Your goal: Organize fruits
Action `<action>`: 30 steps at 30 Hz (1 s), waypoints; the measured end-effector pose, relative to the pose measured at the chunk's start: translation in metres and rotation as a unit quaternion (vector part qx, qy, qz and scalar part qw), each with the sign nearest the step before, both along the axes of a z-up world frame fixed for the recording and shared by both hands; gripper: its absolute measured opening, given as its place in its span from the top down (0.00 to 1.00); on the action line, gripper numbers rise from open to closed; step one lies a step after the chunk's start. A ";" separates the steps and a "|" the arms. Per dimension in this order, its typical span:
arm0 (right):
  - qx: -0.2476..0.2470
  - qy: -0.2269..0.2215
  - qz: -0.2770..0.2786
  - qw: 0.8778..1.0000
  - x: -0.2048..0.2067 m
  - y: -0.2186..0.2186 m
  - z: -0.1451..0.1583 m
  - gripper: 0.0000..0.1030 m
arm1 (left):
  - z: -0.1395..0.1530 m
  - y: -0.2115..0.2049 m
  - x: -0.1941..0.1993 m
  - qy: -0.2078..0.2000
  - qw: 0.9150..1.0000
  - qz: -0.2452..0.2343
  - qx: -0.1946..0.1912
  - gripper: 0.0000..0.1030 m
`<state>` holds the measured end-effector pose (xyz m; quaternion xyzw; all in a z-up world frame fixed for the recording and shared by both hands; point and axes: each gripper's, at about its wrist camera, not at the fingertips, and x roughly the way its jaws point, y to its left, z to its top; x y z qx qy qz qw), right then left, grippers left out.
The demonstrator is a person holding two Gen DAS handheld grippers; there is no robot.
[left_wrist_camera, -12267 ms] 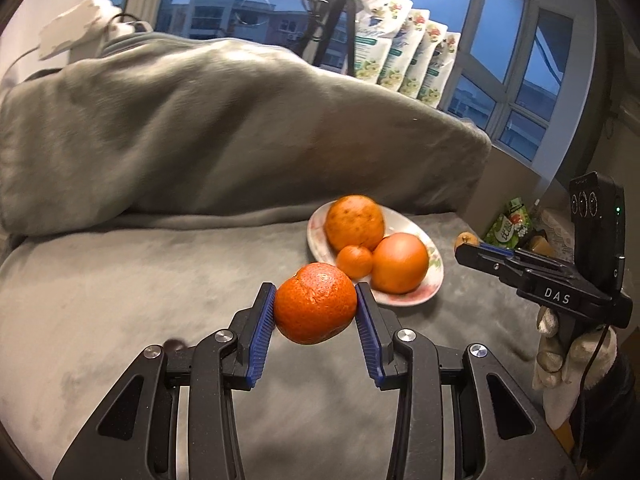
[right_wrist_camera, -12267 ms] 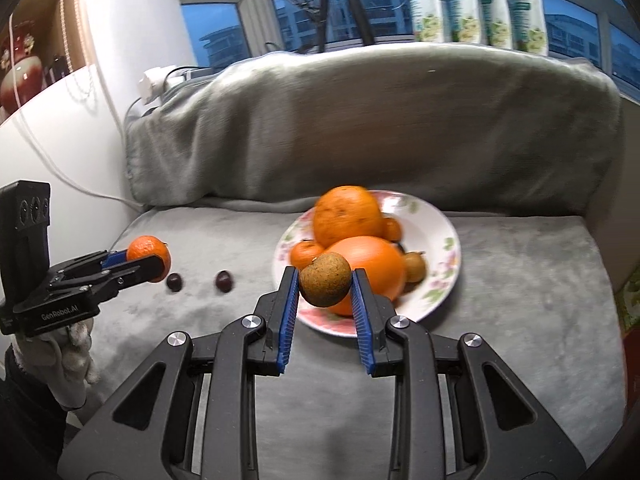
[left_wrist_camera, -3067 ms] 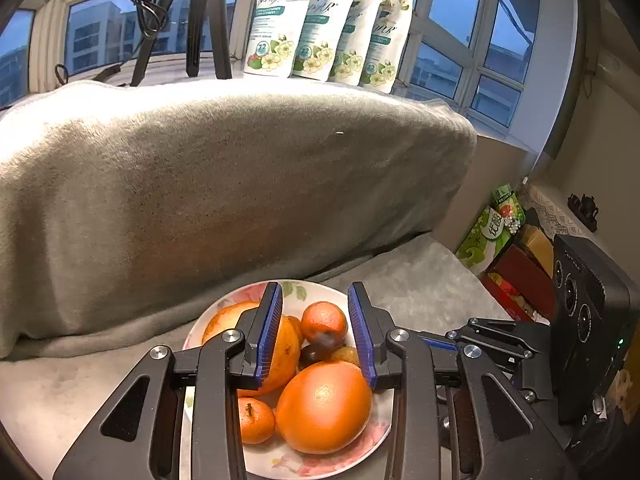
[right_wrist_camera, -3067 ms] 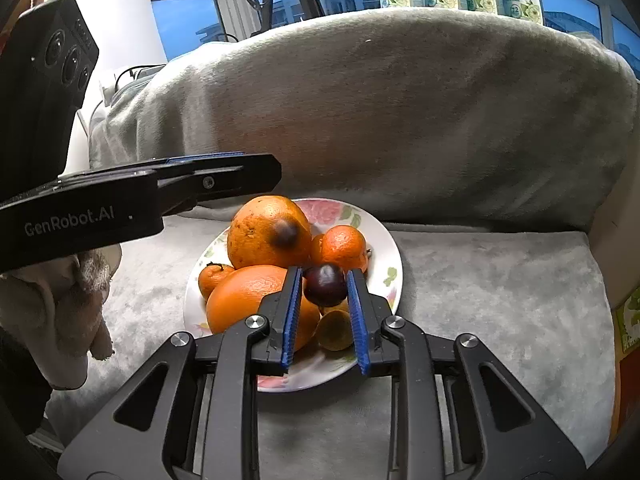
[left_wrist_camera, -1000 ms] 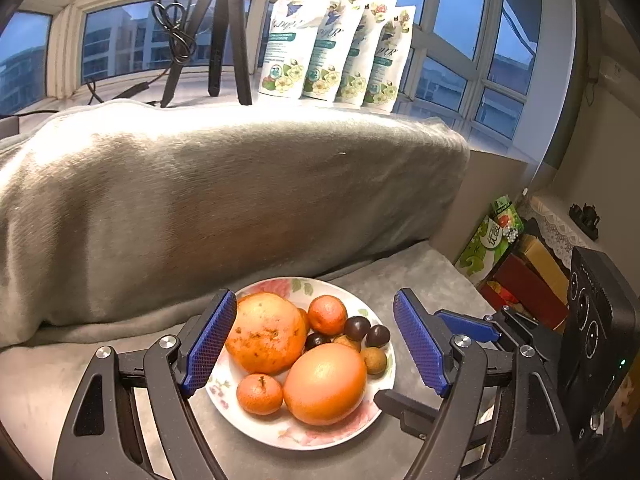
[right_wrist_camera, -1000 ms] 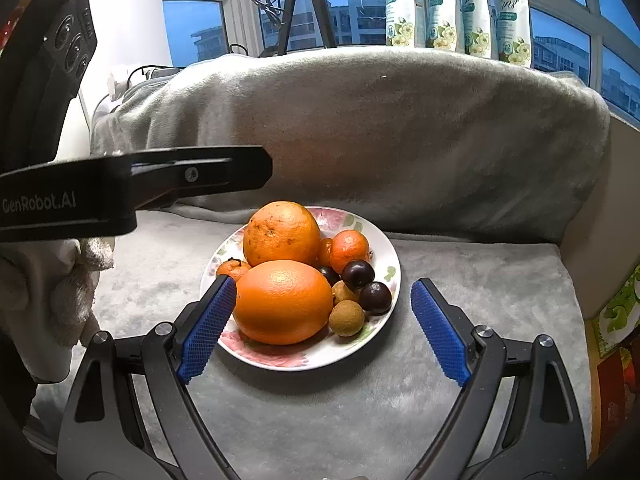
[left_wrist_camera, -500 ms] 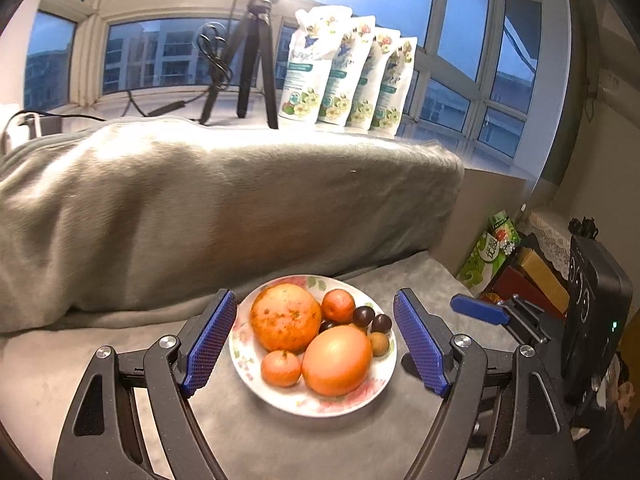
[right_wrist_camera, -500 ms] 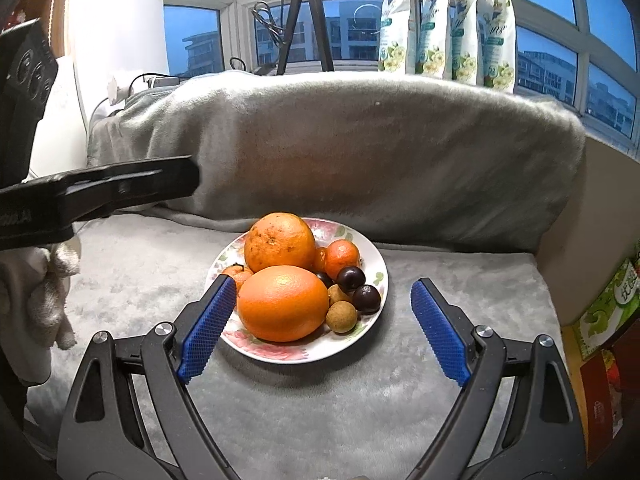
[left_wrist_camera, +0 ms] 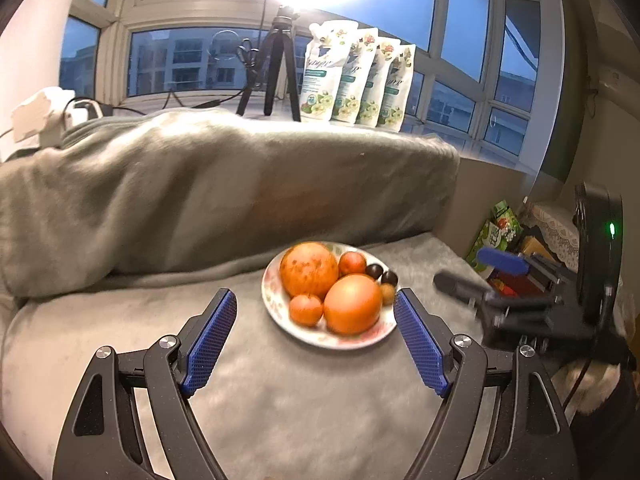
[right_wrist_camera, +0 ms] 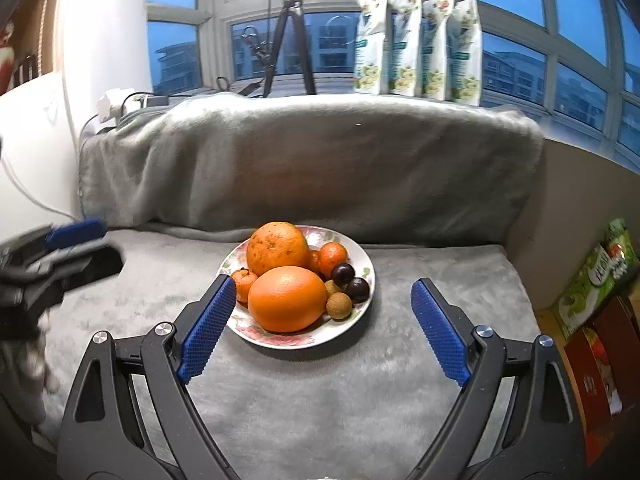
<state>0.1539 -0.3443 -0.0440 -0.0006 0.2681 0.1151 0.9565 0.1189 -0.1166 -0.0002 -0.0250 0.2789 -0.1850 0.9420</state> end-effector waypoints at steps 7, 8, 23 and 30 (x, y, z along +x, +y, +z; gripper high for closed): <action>-0.005 -0.009 -0.032 0.999 -0.014 -0.002 0.005 0.11 | -0.010 0.015 -0.022 0.006 1.000 0.023 0.007 0.21; -0.004 -0.010 -0.033 0.999 -0.015 -0.002 0.005 0.11 | -0.011 0.018 -0.025 0.007 1.000 0.027 0.007 0.21; 0.000 -0.014 -0.033 0.999 -0.021 0.004 0.004 0.11 | -0.014 0.040 -0.045 0.008 0.997 0.070 0.009 0.20; 0.000 -0.014 -0.032 0.999 -0.020 0.003 0.003 0.11 | -0.014 0.045 -0.046 0.006 0.996 0.089 0.014 0.15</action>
